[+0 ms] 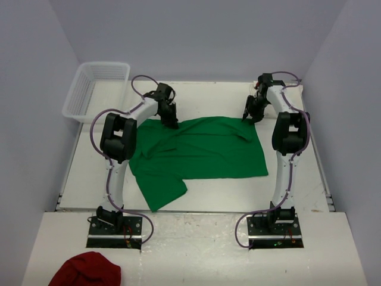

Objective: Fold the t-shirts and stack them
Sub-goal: Fold the flattened tshirt in 1/3 of the way

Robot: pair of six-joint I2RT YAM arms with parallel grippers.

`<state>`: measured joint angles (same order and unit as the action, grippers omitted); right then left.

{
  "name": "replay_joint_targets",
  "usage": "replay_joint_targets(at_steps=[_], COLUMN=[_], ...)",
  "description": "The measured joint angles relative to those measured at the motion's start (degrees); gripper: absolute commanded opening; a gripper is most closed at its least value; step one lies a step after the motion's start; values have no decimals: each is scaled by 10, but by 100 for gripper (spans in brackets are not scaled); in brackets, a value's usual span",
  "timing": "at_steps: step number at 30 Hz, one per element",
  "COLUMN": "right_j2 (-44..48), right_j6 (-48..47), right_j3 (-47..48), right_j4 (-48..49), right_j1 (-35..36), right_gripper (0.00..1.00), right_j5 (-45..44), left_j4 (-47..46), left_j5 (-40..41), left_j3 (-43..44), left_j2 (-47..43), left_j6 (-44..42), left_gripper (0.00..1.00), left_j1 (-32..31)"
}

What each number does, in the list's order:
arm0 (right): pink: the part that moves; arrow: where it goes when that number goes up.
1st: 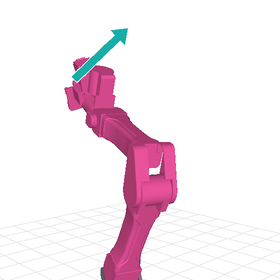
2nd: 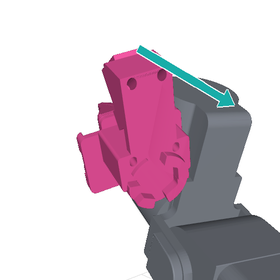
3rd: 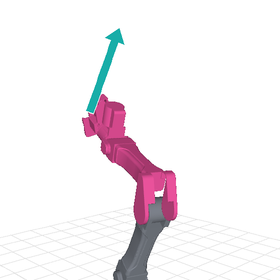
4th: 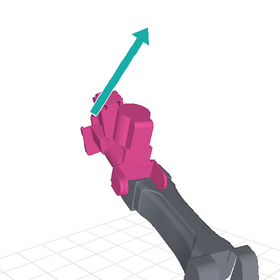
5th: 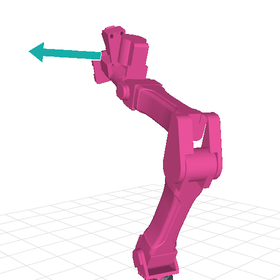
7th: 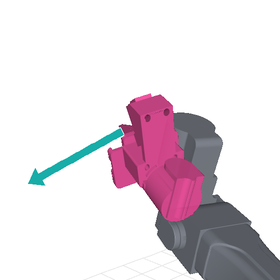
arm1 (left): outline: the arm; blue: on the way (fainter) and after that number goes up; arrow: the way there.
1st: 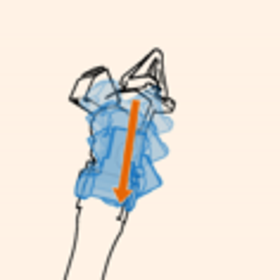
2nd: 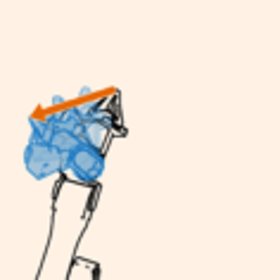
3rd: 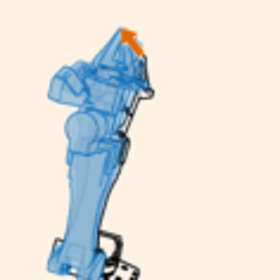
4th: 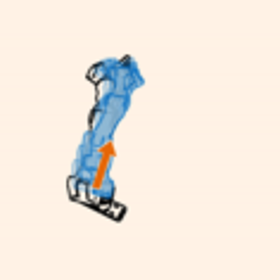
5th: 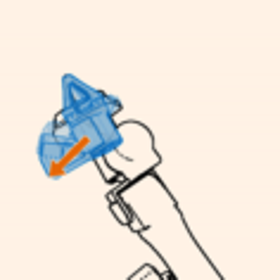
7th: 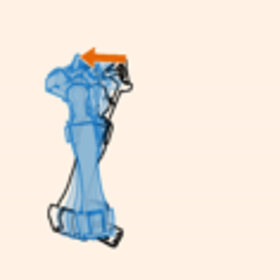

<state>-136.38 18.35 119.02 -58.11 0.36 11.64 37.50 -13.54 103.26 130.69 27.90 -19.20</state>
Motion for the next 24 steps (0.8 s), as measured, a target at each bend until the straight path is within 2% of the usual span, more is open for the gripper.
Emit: replay_joint_targets(at_steps=[5, 7, 12, 18, 24], right_j2=[-1, -3, -3, 31, 39], right_j6=[10, 15, 23, 37, 44], right_j3=[2, 11, 23, -58, -57], right_j4=[-2, -9, -9, 19, 19], right_j1=[0, 0, 0, 0, 0], right_gripper=[42, 50, 56, 63, 65], right_j5=[-2, -8, -21, -29, -54], left_j4=[0, 0, 0, -5, -4], left_j5=[-1, -2, 0, 3, 3], left_j3=[0, 0, 0, -5, -4], left_j2=[0, 0, 0, -1, -1], left_j6=[0, 0, 0, -4, -12], left_gripper=[6, 6, 6, 7, 6], left_j1=[0, 0, 1, 0, 0])
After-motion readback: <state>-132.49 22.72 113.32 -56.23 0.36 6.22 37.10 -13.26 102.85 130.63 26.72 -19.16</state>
